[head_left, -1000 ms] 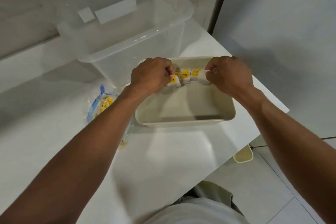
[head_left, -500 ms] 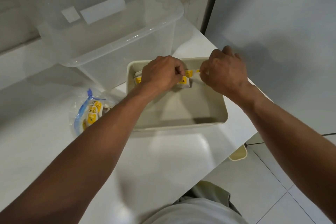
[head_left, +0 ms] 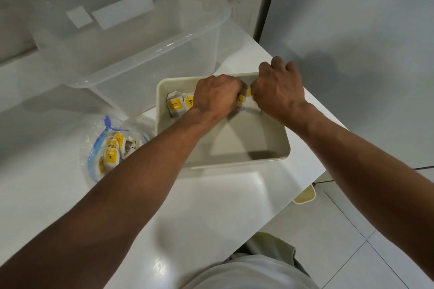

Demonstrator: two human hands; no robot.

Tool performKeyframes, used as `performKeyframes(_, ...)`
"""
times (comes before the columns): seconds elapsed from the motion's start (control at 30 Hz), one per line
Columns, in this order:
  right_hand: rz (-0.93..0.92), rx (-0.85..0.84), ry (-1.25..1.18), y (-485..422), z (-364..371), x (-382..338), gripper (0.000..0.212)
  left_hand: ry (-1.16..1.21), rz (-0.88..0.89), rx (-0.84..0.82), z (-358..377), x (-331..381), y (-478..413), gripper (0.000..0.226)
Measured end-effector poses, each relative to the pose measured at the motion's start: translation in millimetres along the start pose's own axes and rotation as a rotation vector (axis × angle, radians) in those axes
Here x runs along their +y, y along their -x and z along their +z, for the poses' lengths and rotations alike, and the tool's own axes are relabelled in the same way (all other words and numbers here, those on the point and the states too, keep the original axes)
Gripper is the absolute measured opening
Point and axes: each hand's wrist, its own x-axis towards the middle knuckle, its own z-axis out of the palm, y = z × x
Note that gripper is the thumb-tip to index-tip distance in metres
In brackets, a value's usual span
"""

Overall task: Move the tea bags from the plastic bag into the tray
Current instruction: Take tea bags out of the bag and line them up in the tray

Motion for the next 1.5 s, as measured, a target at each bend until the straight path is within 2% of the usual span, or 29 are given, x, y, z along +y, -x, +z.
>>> performKeyframes(0.2,0.044,0.03,-0.001,3,-1,-7,0.017,-0.102,0.047,0.101,6,-1,2,0.024)
performKeyframes(0.4,0.101,-0.001,0.039,8,-1,-11,0.012,-0.12,-0.011,0.098,5,4,12,0.016)
performKeyframes(0.5,0.123,0.079,-0.014,13,0,-11,0.012,-0.089,-0.002,0.133,3,2,23,0.014)
performKeyframes(0.6,0.155,0.089,-0.097,24,-16,-24,0.013,-0.146,0.045,0.119,4,-1,35,0.018)
performKeyframes(0.67,0.167,-0.022,-0.212,35,-26,-38,0.011,-0.179,0.11,0.035,6,-4,42,0.025)
performKeyframes(0.73,0.154,-0.235,-0.307,44,-31,-50,0.025,-0.147,0.174,-0.079,9,-6,47,0.026)
performKeyframes(0.83,0.1,-0.374,-0.257,48,-30,-57,0.025,-0.158,0.244,-0.149,18,-9,51,0.028)
performKeyframes(1.07,0.109,-0.399,-0.209,45,-24,-54,0.024,-0.161,0.217,-0.116,20,-6,47,0.045)
performKeyframes(1.23,0.114,-0.341,-0.22,41,-24,-54,0.032,-0.214,0.215,-0.135,15,0,44,0.039)
performKeyframes(1.5,0.144,-0.401,-0.184,32,-21,-54,0.027,-0.255,0.192,-0.12,15,4,44,0.039)
